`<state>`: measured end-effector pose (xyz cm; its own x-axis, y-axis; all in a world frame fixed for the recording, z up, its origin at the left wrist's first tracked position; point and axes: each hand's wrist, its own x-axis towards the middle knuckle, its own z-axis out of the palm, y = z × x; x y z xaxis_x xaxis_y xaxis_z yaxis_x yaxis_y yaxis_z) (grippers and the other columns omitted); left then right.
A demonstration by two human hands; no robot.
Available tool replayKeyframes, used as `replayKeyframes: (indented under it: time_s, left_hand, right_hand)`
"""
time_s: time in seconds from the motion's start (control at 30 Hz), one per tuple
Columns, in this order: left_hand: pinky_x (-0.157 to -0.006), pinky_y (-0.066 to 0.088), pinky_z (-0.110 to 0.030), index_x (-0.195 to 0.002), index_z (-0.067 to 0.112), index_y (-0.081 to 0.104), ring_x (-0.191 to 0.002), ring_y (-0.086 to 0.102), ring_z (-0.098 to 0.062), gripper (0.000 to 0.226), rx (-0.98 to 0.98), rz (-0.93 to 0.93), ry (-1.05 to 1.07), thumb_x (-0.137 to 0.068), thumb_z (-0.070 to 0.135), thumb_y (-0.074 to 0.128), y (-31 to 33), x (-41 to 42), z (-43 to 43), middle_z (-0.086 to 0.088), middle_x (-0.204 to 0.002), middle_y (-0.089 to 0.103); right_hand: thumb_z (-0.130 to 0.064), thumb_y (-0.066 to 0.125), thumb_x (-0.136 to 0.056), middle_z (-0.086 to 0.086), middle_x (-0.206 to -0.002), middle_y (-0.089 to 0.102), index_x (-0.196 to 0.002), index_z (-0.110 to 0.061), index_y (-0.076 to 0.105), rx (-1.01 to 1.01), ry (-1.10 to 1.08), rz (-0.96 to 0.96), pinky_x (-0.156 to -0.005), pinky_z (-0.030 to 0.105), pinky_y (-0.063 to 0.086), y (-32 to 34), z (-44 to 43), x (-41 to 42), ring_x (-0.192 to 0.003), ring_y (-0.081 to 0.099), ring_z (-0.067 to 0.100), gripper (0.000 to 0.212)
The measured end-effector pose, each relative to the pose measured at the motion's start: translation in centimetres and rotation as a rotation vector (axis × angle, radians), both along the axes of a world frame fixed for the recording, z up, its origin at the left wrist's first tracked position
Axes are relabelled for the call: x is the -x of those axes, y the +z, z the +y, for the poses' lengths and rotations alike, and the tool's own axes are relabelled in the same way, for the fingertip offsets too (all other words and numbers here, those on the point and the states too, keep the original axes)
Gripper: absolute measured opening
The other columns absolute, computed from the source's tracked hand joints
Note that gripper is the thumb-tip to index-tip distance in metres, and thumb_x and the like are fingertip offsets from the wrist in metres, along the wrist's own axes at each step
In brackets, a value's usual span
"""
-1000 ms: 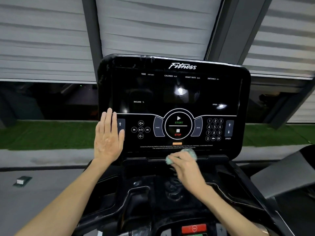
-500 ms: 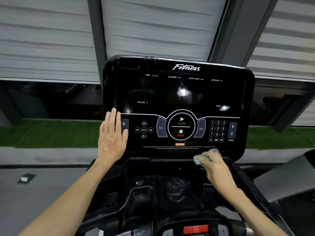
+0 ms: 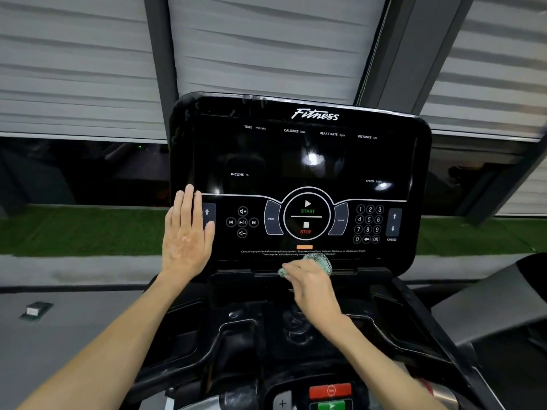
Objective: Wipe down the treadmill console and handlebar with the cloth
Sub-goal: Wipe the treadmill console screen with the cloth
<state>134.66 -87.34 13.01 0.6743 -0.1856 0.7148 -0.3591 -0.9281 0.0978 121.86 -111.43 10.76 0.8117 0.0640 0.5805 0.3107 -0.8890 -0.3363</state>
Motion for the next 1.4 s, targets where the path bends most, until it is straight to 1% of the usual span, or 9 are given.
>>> replayKeyframes:
  time_s: [0.1, 0.17, 0.3, 0.43, 0.6, 0.8, 0.93, 1.27, 1.4]
  left_hand:
    - [-0.116, 0.025, -0.046, -0.151, -0.005, 0.021, -0.147, 0.019, -0.037, 0.063, 0.0, 0.0, -0.004, -0.1, 0.029, 0.037, 0.1, 0.2, 0.0, -0.023, -0.159, 0.019]
    - [-0.118, 0.024, -0.045, -0.15, -0.005, 0.022, -0.147, 0.019, -0.037, 0.062, 0.039, 0.018, -0.017, -0.1, 0.027, 0.036, 0.2, 0.4, -0.2, -0.023, -0.159, 0.019]
    - [-0.119, 0.023, -0.043, -0.148, -0.007, 0.028, -0.145, 0.023, -0.037, 0.058, 0.157, 0.011, -0.046, -0.099, 0.021, 0.041, 0.8, 1.5, -1.7, -0.024, -0.157, 0.024]
    - [-0.119, 0.026, -0.045, -0.148, -0.006, 0.028, -0.146, 0.023, -0.035, 0.059, 0.144, 0.017, -0.114, -0.098, 0.018, 0.049, 0.9, 3.0, -4.8, -0.023, -0.157, 0.024]
    - [-0.121, 0.012, -0.039, -0.152, -0.002, 0.021, -0.149, 0.018, -0.033, 0.06, 0.126, 0.081, -0.086, -0.101, 0.02, 0.042, 0.6, 3.2, -6.8, -0.019, -0.16, 0.018]
    - [-0.12, 0.015, -0.043, -0.152, -0.002, 0.021, -0.148, 0.017, -0.034, 0.059, 0.119, 0.087, -0.068, -0.101, 0.02, 0.041, 0.4, 3.1, -7.0, -0.02, -0.16, 0.018]
    - [-0.121, 0.016, -0.042, -0.153, -0.001, 0.017, -0.148, 0.016, -0.032, 0.06, 0.097, 0.087, -0.044, -0.101, 0.025, 0.032, 0.3, 3.2, -7.1, -0.019, -0.161, 0.016]
    - [-0.12, 0.013, -0.041, -0.153, -0.002, 0.019, -0.148, 0.017, -0.033, 0.06, 0.067, 0.072, -0.016, -0.101, 0.026, 0.032, 0.4, 3.3, -7.1, -0.019, -0.161, 0.017]
    - [-0.121, 0.007, -0.037, -0.152, -0.002, 0.02, -0.149, 0.017, -0.032, 0.059, 0.068, 0.061, -0.022, -0.101, 0.024, 0.035, 0.4, 3.2, -7.1, -0.018, -0.161, 0.017]
  right_hand:
    - [-0.002, 0.075, -0.079, 0.01, -0.109, 0.065, -0.104, -0.009, 0.073, 0.042, -0.01, 0.04, -0.08, 0.021, 0.048, -0.5, -1.0, 0.8, -0.099, 0.062, 0.025, 0.027]
    - [-0.004, 0.076, -0.079, 0.015, -0.117, 0.058, -0.109, -0.014, 0.071, 0.063, -0.072, 0.038, -0.08, 0.027, 0.048, -0.7, -2.8, 1.8, -0.109, 0.051, 0.026, 0.032]
    - [-0.003, 0.074, -0.08, 0.004, -0.098, 0.06, -0.104, -0.02, 0.072, 0.142, -0.141, 0.033, -0.067, 0.035, 0.054, 0.2, -5.1, 2.1, -0.085, 0.053, 0.026, 0.029]
    - [0.0, 0.072, -0.079, 0.001, -0.083, 0.057, -0.096, -0.02, 0.073, 0.141, -0.05, 0.001, -0.06, 0.034, 0.046, 0.4, -1.3, 0.2, -0.073, 0.045, 0.021, 0.026]
    - [0.004, 0.074, -0.075, -0.001, -0.089, 0.056, -0.104, -0.018, 0.07, 0.153, 0.031, 0.033, -0.063, 0.028, 0.045, -0.2, 2.6, -1.0, -0.076, 0.043, 0.019, 0.037]
    - [-0.009, 0.071, -0.081, -0.001, -0.096, 0.059, -0.103, -0.025, 0.07, 0.19, -0.041, 0.027, -0.073, 0.033, 0.04, -0.1, -5.5, 1.2, -0.083, 0.05, 0.022, 0.027]
    - [-0.002, 0.075, -0.077, 0.001, -0.094, 0.057, -0.102, -0.021, 0.071, 0.226, -0.113, 0.026, -0.069, 0.036, 0.042, -0.2, -9.2, 1.9, -0.08, 0.05, 0.023, 0.032]
    - [0.002, 0.073, -0.07, 0.005, -0.092, 0.056, -0.109, -0.016, 0.067, 0.169, 0.146, -0.005, -0.063, 0.036, 0.045, -0.5, 3.2, -1.6, -0.076, 0.048, 0.025, 0.044]
    - [0.002, 0.077, -0.068, 0.002, -0.101, 0.057, -0.109, -0.02, 0.065, 0.172, 0.2, 0.017, -0.07, 0.033, 0.046, -0.7, 0.8, -1.5, -0.085, 0.05, 0.024, 0.047]
